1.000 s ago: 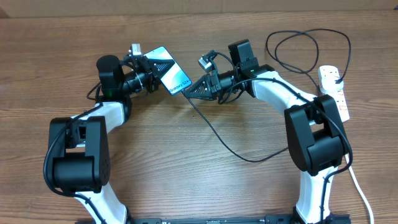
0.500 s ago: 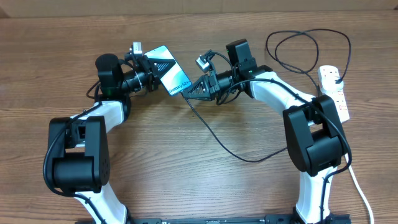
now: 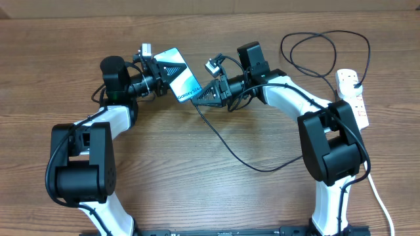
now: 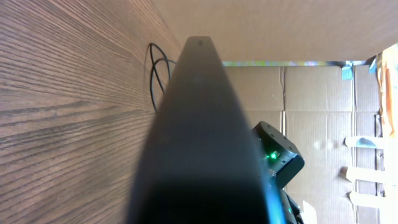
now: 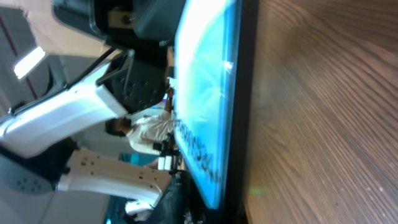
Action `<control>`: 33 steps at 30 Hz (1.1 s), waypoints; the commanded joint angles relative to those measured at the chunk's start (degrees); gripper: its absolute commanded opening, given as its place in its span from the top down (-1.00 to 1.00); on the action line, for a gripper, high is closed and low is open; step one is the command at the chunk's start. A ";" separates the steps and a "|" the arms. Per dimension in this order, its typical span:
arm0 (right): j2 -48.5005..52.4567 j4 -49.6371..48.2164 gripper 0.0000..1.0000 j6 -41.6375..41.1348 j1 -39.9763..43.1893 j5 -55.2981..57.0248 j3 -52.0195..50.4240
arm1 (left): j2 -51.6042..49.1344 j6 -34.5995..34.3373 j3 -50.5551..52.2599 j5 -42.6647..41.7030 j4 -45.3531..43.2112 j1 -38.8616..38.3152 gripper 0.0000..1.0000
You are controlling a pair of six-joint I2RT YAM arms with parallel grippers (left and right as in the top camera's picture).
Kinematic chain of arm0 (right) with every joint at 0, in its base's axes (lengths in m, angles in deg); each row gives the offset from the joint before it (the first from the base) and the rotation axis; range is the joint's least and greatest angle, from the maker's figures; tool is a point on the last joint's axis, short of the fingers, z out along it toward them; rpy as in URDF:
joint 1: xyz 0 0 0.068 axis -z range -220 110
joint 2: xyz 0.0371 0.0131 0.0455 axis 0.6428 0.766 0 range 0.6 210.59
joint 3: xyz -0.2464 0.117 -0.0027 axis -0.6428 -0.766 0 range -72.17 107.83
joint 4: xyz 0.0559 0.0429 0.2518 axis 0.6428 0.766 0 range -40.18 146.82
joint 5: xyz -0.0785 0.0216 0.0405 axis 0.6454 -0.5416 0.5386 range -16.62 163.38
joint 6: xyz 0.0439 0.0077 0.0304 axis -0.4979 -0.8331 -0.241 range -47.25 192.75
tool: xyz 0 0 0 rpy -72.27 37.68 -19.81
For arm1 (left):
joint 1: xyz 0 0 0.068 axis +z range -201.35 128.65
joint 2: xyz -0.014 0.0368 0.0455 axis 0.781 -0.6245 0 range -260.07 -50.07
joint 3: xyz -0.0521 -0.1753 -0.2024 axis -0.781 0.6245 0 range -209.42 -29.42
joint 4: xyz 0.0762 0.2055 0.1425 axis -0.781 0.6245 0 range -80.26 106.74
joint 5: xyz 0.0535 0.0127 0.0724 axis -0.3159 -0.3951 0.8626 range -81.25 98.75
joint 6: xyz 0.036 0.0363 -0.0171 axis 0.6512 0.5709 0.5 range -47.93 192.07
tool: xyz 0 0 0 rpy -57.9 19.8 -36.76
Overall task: Plug charger to phone and switch on socket
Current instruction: 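Open the right gripper and pull it back rightward from the phone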
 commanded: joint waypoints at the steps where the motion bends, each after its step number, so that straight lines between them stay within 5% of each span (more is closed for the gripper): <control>1: -0.44 -0.76 0.65 4.33 -0.07 -1.86 1.53 | -0.26 2.97 0.33 -9.38 0.79 -2.49 0.91; 6: -4.46 13.97 -0.03 19.32 4.04 0.20 1.53 | -0.26 2.82 0.33 -8.39 0.87 -0.46 0.91; 13: -12.72 30.34 -0.61 29.33 8.44 19.76 1.53 | -0.26 9.16 0.33 -5.14 9.22 -0.52 0.91; 25: -18.18 36.83 -0.64 29.70 8.48 33.64 1.55 | -0.26 24.52 -2.80 2.89 27.06 -5.99 0.92; 33: -18.47 38.71 -0.68 29.68 8.48 36.54 1.55 | -0.31 43.23 -14.67 11.45 51.41 -7.85 0.92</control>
